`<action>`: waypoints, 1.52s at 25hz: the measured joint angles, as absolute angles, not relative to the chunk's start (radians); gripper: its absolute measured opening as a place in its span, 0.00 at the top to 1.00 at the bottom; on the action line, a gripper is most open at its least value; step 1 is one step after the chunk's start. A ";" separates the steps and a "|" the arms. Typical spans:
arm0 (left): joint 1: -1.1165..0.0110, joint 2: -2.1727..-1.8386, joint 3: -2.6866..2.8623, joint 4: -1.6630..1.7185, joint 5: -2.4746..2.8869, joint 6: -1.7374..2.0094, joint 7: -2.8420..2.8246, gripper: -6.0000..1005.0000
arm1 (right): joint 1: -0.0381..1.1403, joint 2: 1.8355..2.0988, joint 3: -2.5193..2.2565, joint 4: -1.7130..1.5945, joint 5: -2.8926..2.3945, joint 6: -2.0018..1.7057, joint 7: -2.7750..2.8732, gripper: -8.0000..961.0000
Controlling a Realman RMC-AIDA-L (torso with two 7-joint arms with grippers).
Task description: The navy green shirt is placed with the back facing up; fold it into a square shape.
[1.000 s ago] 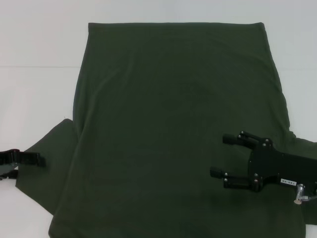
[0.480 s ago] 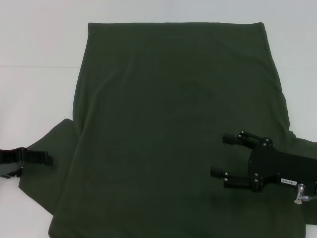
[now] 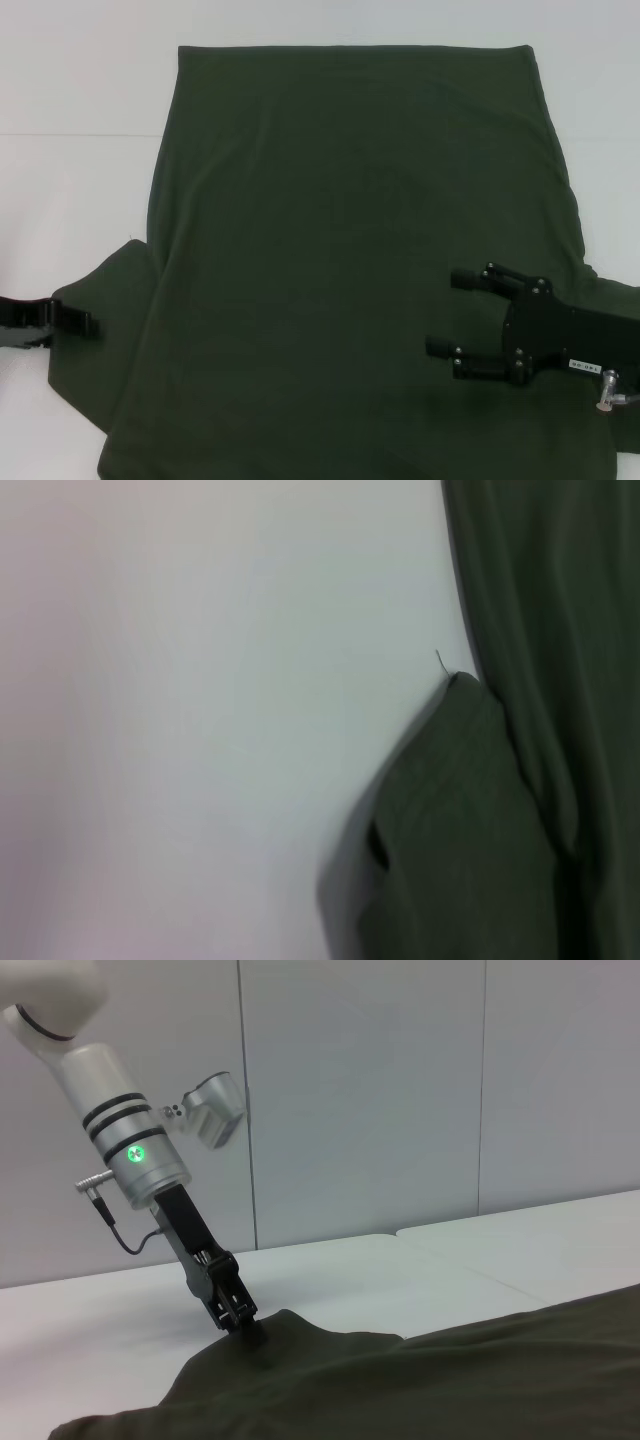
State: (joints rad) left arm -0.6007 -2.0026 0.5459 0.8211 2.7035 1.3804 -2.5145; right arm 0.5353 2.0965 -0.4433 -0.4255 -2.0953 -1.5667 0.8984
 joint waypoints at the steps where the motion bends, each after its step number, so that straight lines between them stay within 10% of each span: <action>1: -0.601 -2.003 0.555 0.821 2.703 1.379 -2.515 0.29 | 0.535 2.096 -0.443 -0.426 -2.095 -1.568 0.899 0.02; 21: -0.601 -2.007 0.569 0.824 2.712 1.363 -2.525 1.00 | 0.534 2.094 -0.437 -0.431 -2.095 -1.587 0.902 0.02; 38: -0.567 -1.994 0.461 0.912 2.705 1.410 -2.496 1.00 | 0.528 2.095 -0.428 -0.436 -2.079 -1.589 0.902 0.02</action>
State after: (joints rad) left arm -0.5674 -1.9936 0.4610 0.9123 2.7046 1.4101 -2.4962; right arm 0.5278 2.0954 -0.4282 -0.4357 -2.0786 -1.5885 0.9020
